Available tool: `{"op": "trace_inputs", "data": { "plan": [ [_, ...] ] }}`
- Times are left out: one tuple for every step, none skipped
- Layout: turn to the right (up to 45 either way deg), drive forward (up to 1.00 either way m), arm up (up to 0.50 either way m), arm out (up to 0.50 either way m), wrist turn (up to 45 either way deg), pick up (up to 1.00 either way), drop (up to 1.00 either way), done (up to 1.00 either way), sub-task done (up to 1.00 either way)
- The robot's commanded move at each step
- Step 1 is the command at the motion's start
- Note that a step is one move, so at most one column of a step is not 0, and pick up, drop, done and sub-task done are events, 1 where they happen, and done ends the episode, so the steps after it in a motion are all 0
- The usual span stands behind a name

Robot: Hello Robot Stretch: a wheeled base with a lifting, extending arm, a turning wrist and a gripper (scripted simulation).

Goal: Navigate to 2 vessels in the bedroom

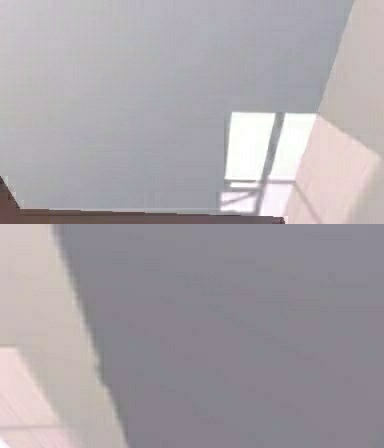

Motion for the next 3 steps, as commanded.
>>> {"op": "trace_inputs", "data": {
  "plan": [
    [45.0, 0.00, 0.00, 0.00, 0.0, 0.00, 0.00, 0.00, 0.00],
    [0.0, 0.15, 0.00, 0.00, 0.0, 0.00, 0.00, 0.00, 0.00],
    [-45.0, 0.00, 0.00, 0.00, 0.0, 0.00, 0.00, 0.00, 0.00]
  ]
}}
